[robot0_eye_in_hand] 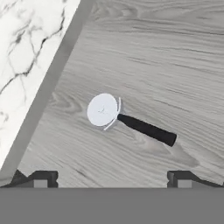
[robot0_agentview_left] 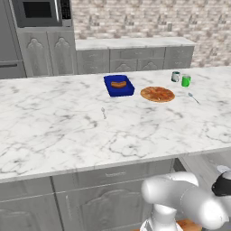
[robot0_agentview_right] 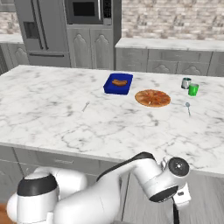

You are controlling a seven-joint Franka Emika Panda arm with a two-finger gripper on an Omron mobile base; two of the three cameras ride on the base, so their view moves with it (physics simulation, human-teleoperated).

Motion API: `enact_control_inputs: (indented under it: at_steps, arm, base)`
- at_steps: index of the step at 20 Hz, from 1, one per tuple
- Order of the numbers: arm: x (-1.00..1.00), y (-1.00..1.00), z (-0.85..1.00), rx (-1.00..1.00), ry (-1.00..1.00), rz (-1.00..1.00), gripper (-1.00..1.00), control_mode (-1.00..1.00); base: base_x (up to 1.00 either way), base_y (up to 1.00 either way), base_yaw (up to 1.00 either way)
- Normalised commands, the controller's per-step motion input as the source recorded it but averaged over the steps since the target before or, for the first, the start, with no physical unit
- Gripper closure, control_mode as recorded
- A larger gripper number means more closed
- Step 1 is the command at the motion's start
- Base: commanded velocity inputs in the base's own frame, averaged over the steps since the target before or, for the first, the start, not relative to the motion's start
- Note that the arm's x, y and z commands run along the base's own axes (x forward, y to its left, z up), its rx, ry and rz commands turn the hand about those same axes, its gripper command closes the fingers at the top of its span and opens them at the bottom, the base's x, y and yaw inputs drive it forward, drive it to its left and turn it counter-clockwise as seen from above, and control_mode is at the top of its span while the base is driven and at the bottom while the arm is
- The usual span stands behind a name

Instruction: Take the pizza cutter from the drawer on the right and place it on the dining counter for cutting.

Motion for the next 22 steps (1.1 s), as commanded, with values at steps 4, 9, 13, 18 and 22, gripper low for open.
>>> enact_control_inputs:
  at_steps: [4, 9, 13, 18, 22]
  arm:
    - [-0.02, -0.27, -0.6, -0.17, 0.25, 0.69, -1.0, -1.0]
    - [0.11, -0.12, -0.34, -0.06, 0.16, 0.63, -1.0, -1.0]
    - [0.02, -0.06, -0.04, -0.05, 0.13, 0.33, -1.0, -1.0]
    - [0.0, -0.05, -0.22, -0.12, 0.08, 0.19, -1.0, -1.0]
    - [0.08, -0.03, -0.47, 0.0, 0.07, 0.16, -1.0, -1.0]
  base:
    - [0.0, 0.0, 0.0]
    - [0.0, 0.0, 0.0]
    - [0.0, 0.0, 0.0]
    - [0.0, 0.0, 0.0]
    - [0.0, 0.0, 0.0]
